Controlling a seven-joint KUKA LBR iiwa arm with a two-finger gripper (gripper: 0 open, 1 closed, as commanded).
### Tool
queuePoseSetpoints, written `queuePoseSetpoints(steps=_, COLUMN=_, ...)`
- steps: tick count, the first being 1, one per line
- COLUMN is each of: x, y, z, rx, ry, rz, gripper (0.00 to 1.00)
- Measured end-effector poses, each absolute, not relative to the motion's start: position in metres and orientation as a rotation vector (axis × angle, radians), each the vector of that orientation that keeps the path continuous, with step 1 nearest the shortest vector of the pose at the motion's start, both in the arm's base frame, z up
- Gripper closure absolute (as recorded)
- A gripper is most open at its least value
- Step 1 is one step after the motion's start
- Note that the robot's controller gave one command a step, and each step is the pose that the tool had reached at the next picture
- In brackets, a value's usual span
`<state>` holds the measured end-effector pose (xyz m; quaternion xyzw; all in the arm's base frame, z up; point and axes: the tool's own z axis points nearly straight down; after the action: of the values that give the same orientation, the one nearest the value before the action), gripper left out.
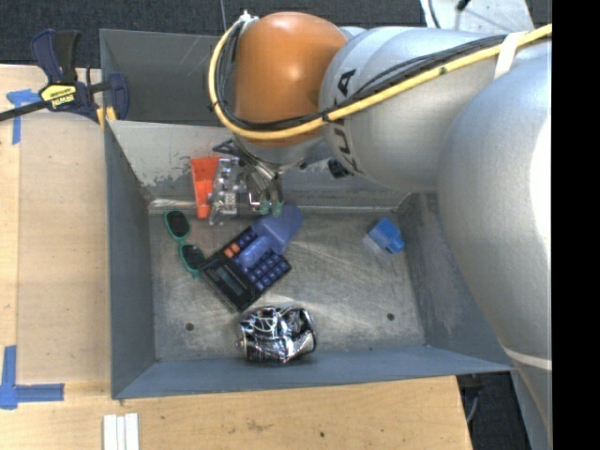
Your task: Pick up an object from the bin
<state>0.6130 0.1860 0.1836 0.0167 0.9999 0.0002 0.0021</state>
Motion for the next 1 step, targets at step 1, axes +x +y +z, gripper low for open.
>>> queuePoseSetpoints(steps=1, x=0.6193, y=0.1670, z=0.1916, rx=0.067, ry=3.137, rz=0.004, gripper=1.00)
